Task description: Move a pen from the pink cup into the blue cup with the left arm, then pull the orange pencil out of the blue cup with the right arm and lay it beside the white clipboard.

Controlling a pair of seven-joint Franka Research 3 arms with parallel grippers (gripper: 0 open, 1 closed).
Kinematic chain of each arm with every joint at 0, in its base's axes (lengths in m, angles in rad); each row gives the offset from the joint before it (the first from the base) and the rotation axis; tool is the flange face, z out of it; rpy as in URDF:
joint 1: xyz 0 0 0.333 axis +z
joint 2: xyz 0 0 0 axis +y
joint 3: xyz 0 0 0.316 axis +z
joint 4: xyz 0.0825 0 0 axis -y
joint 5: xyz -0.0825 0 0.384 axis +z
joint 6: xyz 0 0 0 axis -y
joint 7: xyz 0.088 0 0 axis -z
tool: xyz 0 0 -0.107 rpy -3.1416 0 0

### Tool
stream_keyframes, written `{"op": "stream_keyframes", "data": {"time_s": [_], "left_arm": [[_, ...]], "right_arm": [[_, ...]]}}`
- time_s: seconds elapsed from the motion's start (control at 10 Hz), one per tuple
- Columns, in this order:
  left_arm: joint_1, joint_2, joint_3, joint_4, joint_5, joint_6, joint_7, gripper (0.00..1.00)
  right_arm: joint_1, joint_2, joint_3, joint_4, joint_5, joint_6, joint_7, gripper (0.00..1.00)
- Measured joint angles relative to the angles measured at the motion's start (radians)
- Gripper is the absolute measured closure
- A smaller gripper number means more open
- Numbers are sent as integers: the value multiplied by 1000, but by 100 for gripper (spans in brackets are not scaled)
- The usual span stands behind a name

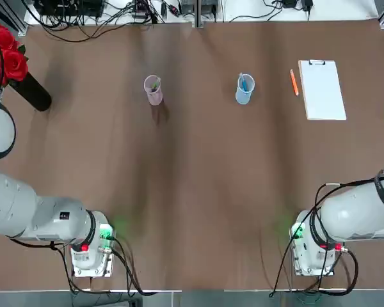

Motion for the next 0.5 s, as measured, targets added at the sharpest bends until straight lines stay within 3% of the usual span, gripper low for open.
{"op": "stream_keyframes", "data": {"time_s": [0.5], "left_arm": [[0, 0, 0, 0, 0, -1, 13, 0]], "right_arm": [[0, 0, -1, 0, 0, 2, 0, 0]]}}
